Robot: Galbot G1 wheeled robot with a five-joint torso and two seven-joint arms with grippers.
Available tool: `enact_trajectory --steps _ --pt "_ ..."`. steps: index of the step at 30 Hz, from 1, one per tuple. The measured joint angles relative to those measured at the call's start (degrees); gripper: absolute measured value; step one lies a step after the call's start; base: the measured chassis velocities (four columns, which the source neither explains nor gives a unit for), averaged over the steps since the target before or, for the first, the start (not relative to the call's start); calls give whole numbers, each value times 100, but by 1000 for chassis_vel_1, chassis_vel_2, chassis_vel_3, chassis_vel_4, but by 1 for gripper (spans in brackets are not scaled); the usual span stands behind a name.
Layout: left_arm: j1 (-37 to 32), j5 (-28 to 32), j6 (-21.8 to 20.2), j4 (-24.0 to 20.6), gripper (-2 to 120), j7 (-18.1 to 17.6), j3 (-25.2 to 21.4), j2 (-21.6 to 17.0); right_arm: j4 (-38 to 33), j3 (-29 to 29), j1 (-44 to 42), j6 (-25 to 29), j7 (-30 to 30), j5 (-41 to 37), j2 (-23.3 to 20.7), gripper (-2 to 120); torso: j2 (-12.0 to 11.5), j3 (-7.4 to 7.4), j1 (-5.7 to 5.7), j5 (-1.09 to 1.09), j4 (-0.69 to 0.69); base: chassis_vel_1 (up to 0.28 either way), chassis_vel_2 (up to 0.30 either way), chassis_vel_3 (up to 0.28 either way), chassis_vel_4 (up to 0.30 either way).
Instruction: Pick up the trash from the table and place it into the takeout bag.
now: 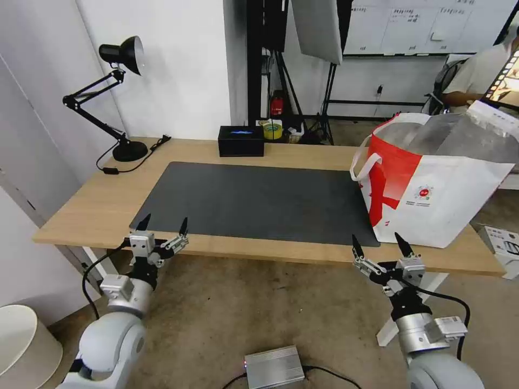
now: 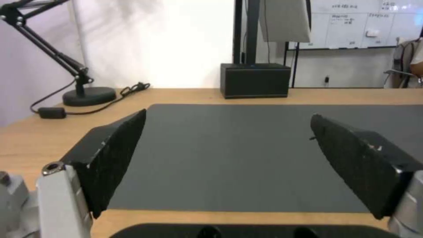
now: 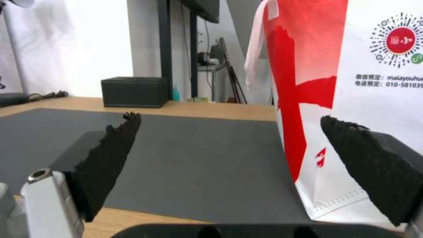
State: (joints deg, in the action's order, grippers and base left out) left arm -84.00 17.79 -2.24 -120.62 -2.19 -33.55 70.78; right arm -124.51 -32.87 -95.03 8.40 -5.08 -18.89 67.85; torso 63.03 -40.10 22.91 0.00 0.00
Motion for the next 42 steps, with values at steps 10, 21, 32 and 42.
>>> enact_trajectory --steps 10,21,32,42 --pt "-143 65 35 -96 100 25 -90 66 0 0 0 0 0 0 0 100 0 0 0 0 0 0 0 0 0" --pt "-104 639 197 -99 100 186 50 -14 0 0 0 0 0 0 0 100 0 0 0 0 0 0 0 0 0" --pt "-70 1117 421 39 100 412 4 -441 0 0 0 0 0 0 0 100 0 0 0 1 0 0 0 0 0" --pt "-44 1086 417 41 100 443 10 -438 0 0 0 0 0 0 0 100 0 0 0 0 0 0 0 0 0"
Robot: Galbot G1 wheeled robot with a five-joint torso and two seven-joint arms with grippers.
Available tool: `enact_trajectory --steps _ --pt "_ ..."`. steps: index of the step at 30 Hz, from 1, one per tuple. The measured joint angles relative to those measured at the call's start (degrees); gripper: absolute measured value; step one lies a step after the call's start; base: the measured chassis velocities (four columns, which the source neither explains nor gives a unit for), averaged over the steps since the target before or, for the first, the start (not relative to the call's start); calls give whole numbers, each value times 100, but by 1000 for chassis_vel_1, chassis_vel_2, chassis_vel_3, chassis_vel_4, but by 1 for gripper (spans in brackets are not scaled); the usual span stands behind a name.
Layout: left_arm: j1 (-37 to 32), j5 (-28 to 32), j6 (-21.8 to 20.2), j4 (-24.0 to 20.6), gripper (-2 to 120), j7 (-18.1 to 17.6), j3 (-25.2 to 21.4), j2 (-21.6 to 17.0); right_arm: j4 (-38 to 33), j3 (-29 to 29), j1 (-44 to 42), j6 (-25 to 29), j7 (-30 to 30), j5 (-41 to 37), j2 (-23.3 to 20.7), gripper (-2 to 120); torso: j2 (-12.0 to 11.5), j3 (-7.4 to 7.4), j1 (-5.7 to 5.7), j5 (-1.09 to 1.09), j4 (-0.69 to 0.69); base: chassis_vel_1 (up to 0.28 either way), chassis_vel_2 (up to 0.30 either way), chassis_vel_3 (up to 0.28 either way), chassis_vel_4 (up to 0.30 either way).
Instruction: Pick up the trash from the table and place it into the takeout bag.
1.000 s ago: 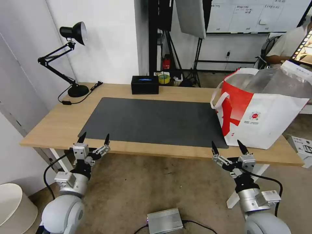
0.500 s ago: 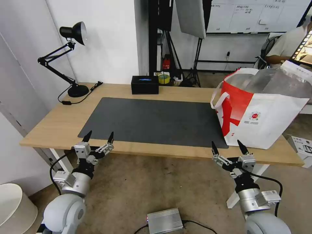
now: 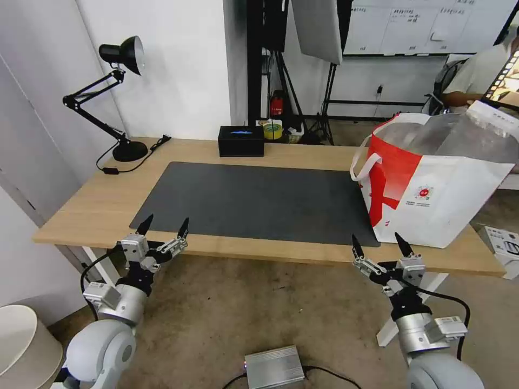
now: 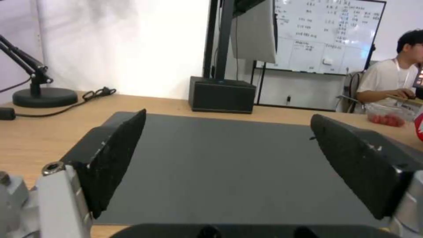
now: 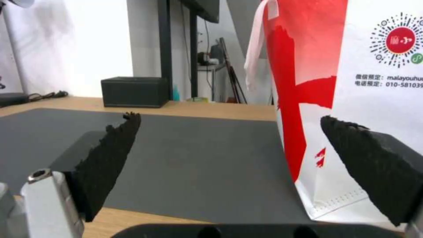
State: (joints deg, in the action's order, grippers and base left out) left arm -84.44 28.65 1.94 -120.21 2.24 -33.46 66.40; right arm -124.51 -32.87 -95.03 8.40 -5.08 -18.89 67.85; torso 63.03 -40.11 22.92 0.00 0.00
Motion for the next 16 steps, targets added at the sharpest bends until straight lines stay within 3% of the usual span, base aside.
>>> enact_trajectory --steps 16 --pt "2 -10 -9 2 100 0 3 6 0 0 0 0 0 0 0 100 0 0 0 0 0 0 0 0 0"
